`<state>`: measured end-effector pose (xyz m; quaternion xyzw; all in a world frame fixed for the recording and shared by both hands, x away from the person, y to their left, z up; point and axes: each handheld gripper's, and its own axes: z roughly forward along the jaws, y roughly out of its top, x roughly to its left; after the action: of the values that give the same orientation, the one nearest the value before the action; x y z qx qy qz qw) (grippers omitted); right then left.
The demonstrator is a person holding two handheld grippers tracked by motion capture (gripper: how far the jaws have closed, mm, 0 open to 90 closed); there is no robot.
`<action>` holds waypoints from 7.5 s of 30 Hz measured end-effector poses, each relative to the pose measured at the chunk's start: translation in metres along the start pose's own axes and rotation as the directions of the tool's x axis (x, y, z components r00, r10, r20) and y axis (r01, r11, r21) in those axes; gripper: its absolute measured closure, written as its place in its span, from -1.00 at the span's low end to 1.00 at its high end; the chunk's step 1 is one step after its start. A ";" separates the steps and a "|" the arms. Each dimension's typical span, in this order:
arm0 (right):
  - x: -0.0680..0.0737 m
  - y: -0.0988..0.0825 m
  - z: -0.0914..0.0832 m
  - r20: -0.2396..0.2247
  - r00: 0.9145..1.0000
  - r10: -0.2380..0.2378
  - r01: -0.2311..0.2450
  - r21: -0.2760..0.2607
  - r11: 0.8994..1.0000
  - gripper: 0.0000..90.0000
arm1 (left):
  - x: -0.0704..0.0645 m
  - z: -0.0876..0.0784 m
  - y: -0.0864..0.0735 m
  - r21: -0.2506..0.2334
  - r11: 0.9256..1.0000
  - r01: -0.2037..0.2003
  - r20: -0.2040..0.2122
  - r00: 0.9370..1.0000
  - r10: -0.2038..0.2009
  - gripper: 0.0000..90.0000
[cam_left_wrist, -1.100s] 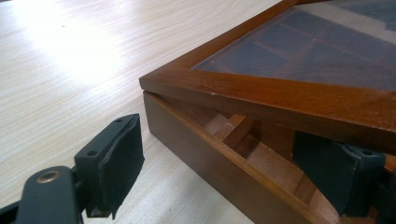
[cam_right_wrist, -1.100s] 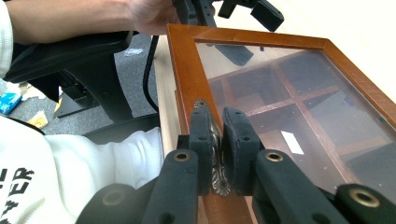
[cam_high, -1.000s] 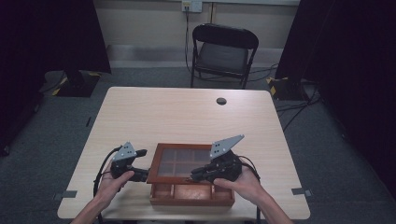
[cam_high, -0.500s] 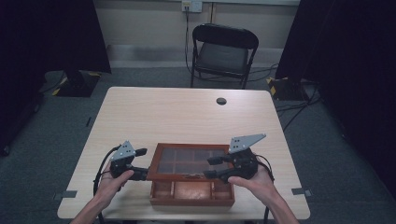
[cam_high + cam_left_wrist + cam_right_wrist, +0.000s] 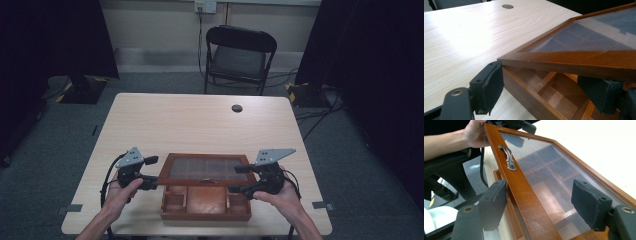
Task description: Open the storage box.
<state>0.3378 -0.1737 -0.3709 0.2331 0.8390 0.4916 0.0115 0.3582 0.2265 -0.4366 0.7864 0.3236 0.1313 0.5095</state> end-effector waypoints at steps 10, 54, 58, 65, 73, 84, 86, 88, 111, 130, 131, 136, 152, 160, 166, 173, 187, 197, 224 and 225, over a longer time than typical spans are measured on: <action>-0.003 -0.002 -0.002 0.051 0.998 -0.024 0.024 0.008 1.000 -0.36 | 0.002 -0.001 0.012 0.004 1.000 -0.006 0.003 1.000 0.006 -0.52; -0.049 0.001 -0.009 0.154 0.986 0.063 -0.043 -0.130 0.991 0.01 | 0.016 0.008 0.034 -0.018 0.998 0.067 0.045 0.997 -0.066 -0.30; -0.051 0.002 -0.009 0.152 0.986 0.066 -0.046 -0.135 0.990 0.01 | 0.019 0.009 0.034 -0.031 0.997 0.073 0.040 0.997 -0.071 -0.30; -0.056 0.004 -0.008 0.143 0.987 0.079 -0.056 -0.160 0.986 0.02 | 0.025 0.007 0.037 -0.054 0.995 0.086 0.075 0.994 -0.082 -0.31; -0.061 0.007 -0.008 0.150 0.985 0.092 -0.065 -0.173 0.983 0.03 | 0.020 0.011 0.050 -0.062 0.997 0.042 0.074 0.997 -0.037 -0.28; -0.069 0.008 -0.009 0.168 0.979 0.118 -0.084 -0.200 0.976 0.07 | 0.018 0.021 0.057 -0.070 0.997 0.028 0.084 0.996 -0.022 0.08; -0.072 0.007 -0.010 0.172 0.978 0.122 -0.086 -0.206 0.975 0.09 | 0.020 0.021 0.057 -0.072 0.997 0.038 0.087 0.996 -0.031 0.09; -0.074 0.007 -0.010 0.173 0.977 0.126 -0.089 -0.208 0.974 0.10 | 0.022 0.022 0.057 -0.074 0.997 0.039 0.091 0.995 -0.032 0.10; -0.094 0.002 0.009 0.180 0.972 0.152 -0.114 -0.205 0.972 0.11 | 0.032 0.026 0.059 -0.083 0.995 0.052 0.081 0.996 -0.045 0.19; -0.102 0.006 0.013 0.199 0.966 0.165 -0.120 -0.218 0.969 0.16 | 0.044 0.036 0.055 -0.074 0.994 0.080 0.078 0.994 -0.074 0.26; -0.103 0.006 0.013 0.199 0.966 0.166 -0.121 -0.218 0.968 0.16 | 0.045 0.036 0.055 -0.075 0.994 0.083 0.076 0.994 -0.078 0.27; -0.106 0.007 0.015 0.202 0.965 0.167 -0.121 -0.223 0.967 0.17 | 0.047 0.039 0.053 -0.070 0.994 0.083 0.071 0.994 -0.078 0.28; -0.114 0.007 0.022 0.222 0.959 0.178 -0.127 -0.227 0.966 0.17 | 0.056 0.048 0.049 -0.045 0.995 0.086 0.068 0.994 -0.083 0.34; -0.118 0.005 0.028 0.228 0.956 0.186 -0.138 -0.212 0.968 0.12 | 0.058 0.050 0.048 -0.049 0.995 0.092 0.065 0.994 -0.089 0.35; -0.120 0.002 0.032 0.229 0.955 0.186 -0.141 -0.199 0.970 0.12 | 0.059 0.053 0.045 -0.017 0.996 0.089 0.056 0.995 -0.087 0.36; -0.125 0.000 0.036 0.241 0.951 0.196 -0.148 -0.203 0.968 0.14 | 0.064 0.058 0.035 0.002 0.994 0.109 0.058 0.992 -0.109 0.40; -0.134 -0.001 0.043 0.264 0.940 0.218 -0.161 -0.220 0.962 0.19 | 0.070 0.067 0.033 0.008 0.990 0.138 0.061 0.989 -0.138 0.32; -0.141 -0.003 0.046 0.264 0.933 0.247 -0.188 -0.230 0.955 0.19 | 0.075 0.074 0.034 0.026 0.987 0.155 0.053 0.986 -0.157 0.38; -0.152 0.000 0.068 0.311 0.906 0.287 -0.232 -0.203 0.951 -0.14 | 0.083 0.081 0.031 0.048 0.979 0.196 0.049 0.979 -0.198 0.31; -0.152 0.000 0.069 0.313 0.905 0.287 -0.232 -0.202 0.952 -0.16 | 0.083 0.082 0.031 0.050 0.979 0.196 0.048 0.979 -0.199 0.30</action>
<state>0.4906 -0.1785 -0.4380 0.4222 0.7437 0.5068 0.1084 0.4767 0.2130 -0.4558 0.7649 0.3895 0.0520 0.5103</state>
